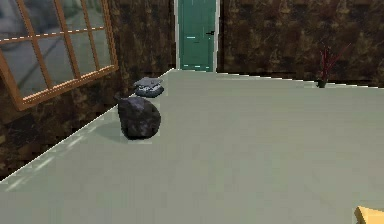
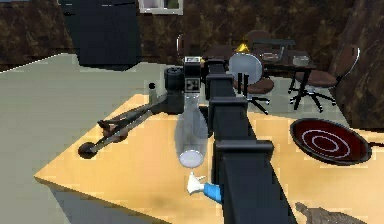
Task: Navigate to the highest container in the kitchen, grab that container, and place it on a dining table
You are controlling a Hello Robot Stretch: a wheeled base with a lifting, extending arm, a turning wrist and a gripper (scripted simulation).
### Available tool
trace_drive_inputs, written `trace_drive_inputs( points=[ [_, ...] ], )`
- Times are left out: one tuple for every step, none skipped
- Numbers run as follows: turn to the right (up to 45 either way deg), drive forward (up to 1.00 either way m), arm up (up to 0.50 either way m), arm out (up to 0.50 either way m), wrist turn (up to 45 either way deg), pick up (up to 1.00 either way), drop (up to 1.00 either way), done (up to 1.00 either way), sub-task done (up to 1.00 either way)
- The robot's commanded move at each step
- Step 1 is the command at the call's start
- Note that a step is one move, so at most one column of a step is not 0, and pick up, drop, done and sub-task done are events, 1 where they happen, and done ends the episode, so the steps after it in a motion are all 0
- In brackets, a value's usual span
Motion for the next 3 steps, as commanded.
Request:
trace_drive_inputs(
  points=[
    [0.0,0.0,0.0,0.0,45.0,0.0,0.0,0.0,0.0],
    [0.0,0.0,0.0,0.0,45.0,0.0,0.0,0.0,0.0],
    [0.0,0.0,0.0,0.0,18.0,0.0,0.0,0.0,0.0]
  ],
)
